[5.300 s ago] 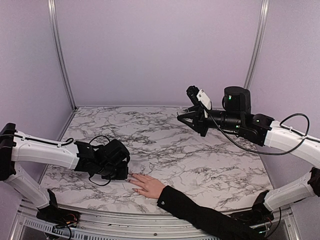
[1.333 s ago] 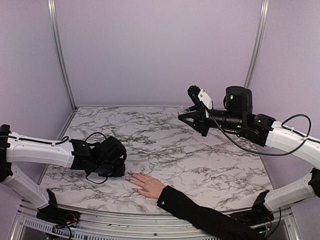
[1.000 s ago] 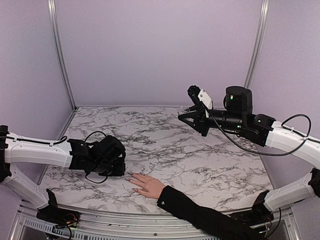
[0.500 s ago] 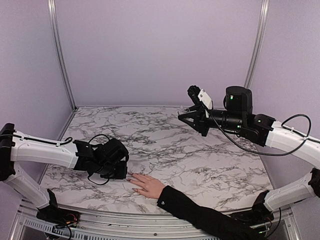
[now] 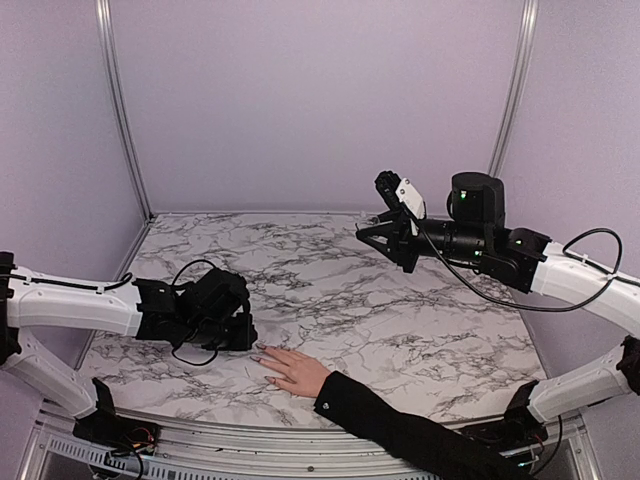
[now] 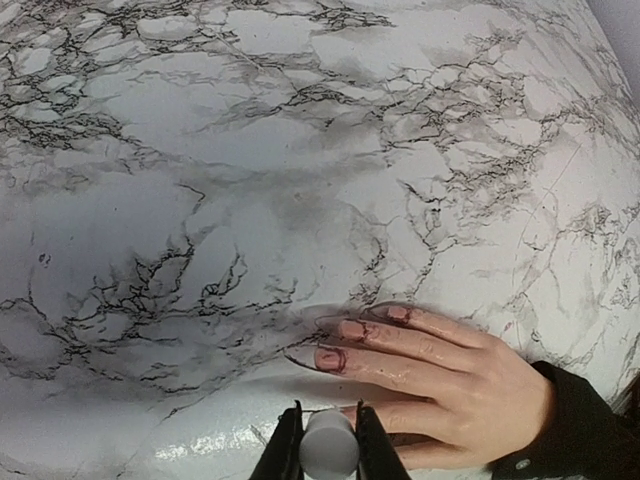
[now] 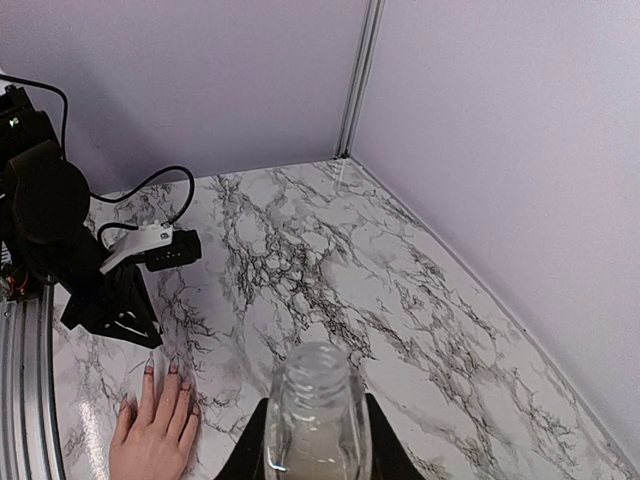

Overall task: Paint the nails
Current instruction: Paint the nail polish on the nail.

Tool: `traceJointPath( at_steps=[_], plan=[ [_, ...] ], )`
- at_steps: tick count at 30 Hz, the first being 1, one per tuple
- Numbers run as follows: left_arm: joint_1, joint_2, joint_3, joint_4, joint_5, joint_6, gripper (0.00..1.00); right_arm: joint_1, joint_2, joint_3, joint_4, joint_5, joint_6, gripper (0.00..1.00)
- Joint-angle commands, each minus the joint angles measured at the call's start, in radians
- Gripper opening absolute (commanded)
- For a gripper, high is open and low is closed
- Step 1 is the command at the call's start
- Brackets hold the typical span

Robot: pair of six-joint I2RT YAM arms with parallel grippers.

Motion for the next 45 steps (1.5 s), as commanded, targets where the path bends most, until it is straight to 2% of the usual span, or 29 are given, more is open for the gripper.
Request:
traceJointPath(
  at_steps=[1, 23, 45],
  plan=[
    [-0.004, 0.041, 0.028, 0.022, 0.034, 0.035, 0.0, -0.006, -0.018, 0.002, 0.005, 0.005, -0.007, 0.0],
    [0.0, 0.034, 0.001, -0.034, -0.014, -0.027, 0.0, -0.007, -0.021, -0.001, 0.002, 0.006, -0.007, 0.0],
    [0.0, 0.044, 0.005, -0.033, 0.025, -0.017, 0.0, -0.006, -0.027, -0.002, 0.0, 0.006, -0.007, 0.0]
  ],
)
